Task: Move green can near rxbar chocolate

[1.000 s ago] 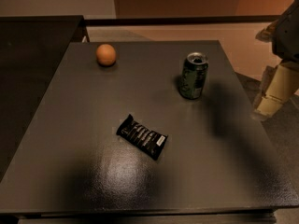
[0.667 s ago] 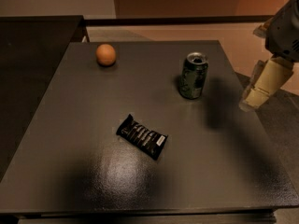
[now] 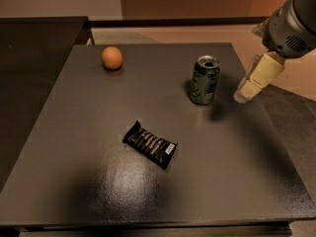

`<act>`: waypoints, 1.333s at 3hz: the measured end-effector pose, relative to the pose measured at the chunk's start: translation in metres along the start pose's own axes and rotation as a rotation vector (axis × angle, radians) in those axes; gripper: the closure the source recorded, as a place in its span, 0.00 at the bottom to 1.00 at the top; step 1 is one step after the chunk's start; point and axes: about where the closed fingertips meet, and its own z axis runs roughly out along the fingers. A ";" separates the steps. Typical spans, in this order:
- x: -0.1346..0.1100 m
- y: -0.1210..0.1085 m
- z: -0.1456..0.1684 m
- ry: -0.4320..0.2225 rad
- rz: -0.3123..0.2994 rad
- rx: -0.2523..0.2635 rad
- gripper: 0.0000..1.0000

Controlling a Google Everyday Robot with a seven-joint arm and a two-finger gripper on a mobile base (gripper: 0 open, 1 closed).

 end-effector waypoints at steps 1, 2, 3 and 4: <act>-0.008 -0.015 0.021 -0.051 0.018 -0.041 0.00; -0.022 -0.023 0.037 -0.087 0.014 -0.081 0.00; -0.038 -0.025 0.054 -0.114 0.006 -0.116 0.00; -0.051 -0.020 0.072 -0.130 -0.003 -0.160 0.00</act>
Offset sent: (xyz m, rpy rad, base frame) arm 0.0633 0.0341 -0.0227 0.1546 0.0617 0.0789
